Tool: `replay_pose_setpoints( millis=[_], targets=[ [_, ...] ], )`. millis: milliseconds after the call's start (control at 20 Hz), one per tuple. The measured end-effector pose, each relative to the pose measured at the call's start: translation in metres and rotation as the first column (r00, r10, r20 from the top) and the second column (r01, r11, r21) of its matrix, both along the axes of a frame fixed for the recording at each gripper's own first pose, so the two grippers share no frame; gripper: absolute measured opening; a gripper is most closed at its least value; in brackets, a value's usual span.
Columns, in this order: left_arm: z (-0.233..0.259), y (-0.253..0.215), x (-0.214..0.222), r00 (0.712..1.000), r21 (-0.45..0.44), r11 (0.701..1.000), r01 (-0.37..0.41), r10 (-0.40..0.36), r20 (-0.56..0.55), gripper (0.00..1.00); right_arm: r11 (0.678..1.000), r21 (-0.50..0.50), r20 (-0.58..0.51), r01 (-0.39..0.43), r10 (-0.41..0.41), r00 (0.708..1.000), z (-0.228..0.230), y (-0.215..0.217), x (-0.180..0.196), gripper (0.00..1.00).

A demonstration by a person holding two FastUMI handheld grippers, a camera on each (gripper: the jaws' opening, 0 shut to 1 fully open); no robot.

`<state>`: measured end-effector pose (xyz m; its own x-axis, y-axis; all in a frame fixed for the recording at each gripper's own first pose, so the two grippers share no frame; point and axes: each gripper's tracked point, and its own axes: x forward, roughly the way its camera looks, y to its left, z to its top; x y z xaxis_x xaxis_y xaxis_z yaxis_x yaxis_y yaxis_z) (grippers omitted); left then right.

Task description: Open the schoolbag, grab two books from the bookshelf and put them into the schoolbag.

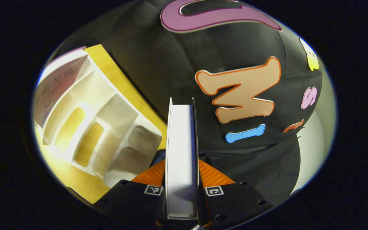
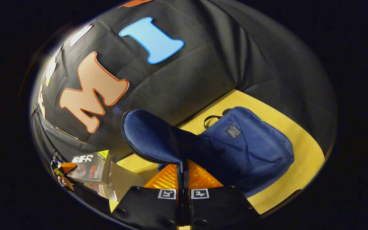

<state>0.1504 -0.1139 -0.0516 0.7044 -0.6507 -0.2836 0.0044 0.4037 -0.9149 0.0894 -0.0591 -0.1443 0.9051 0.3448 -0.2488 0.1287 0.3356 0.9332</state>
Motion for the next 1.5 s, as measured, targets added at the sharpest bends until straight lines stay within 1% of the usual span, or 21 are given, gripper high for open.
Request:
replay_pose_setpoints(
  millis=[100,250,550,650,800,900,950,1100,1150,1300,1350,1400,1450,1500],
  targets=[
    [-0.019,-0.025,0.000,0.999,0.032,0.999,0.021,-0.020,-0.031,0.34,1.000,0.005,0.004,-0.004,0.004,1.000,-0.001,-0.001,0.000,0.03],
    [-0.041,-0.065,0.004,0.997,0.040,0.998,0.050,-0.048,-0.066,0.34,1.000,0.016,0.011,-0.006,0.005,1.000,-0.001,-0.002,0.001,0.03],
    [-0.092,-0.168,0.008,0.978,0.063,0.984,0.167,-0.157,-0.135,0.35,0.999,0.030,0.037,-0.028,0.027,0.999,-0.001,-0.006,0.000,0.03],
    [-0.107,-0.192,0.012,0.973,0.072,0.981,0.179,-0.165,-0.160,0.35,0.999,0.027,0.049,-0.038,0.037,0.998,0.001,-0.006,0.001,0.03],
    [-0.123,-0.222,0.017,0.967,0.061,0.979,0.197,-0.184,-0.176,0.35,0.999,0.030,0.065,-0.042,0.040,0.997,0.003,-0.009,0.000,0.03],
    [-0.134,-0.238,0.020,0.966,0.062,0.978,0.198,-0.184,-0.184,0.34,0.998,0.036,0.073,-0.042,0.039,0.997,0.004,-0.010,0.000,0.03],
    [-0.139,-0.248,0.023,0.965,0.060,0.979,0.195,-0.180,-0.188,0.35,0.998,0.040,0.077,-0.040,0.037,0.996,0.003,-0.011,-0.001,0.03],
    [-0.150,-0.283,0.030,0.962,0.000,0.983,0.183,-0.179,-0.207,0.34,0.998,0.050,0.098,-0.037,0.032,0.995,0.005,-0.013,0.000,0.03],
    [-0.152,-0.293,0.032,0.963,-0.020,0.986,0.167,-0.168,-0.212,0.34,0.998,0.054,0.104,-0.031,0.025,0.994,0.006,-0.016,-0.002,0.03],
    [-0.160,-0.330,0.036,0.964,-0.098,0.984,0.151,-0.169,-0.204,0.34,0.995,0.093,0.116,-0.021,0.011,0.993,0.010,-0.021,-0.004,0.04],
    [-0.167,-0.337,0.036,0.960,-0.119,0.982,0.149,-0.172,-0.221,0.34,0.996,0.085,0.118,-0.021,0.011,0.993,0.008,-0.020,-0.003,0.03],
    [-0.171,-0.341,0.038,0.955,-0.142,0.979,0.146,-0.177,-0.239,0.36,0.997,0.076,0.116,-0.022,0.013,0.993,0.007,-0.019,-0.002,0.03],
    [-0.171,-0.340,0.037,0.949,-0.165,0.975,0.150,-0.189,-0.251,0.35,0.997,0.075,0.116,-0.022,0.013,0.993,0.007,-0.018,-0.001,0.03],
    [-0.171,-0.337,0.040,0.947,-0.177,0.975,0.134,-0.178,-0.268,0.35,0.997,0.076,0.113,-0.019,0.010,0.994,0.009,-0.018,0.000,0.03]
  ],
)
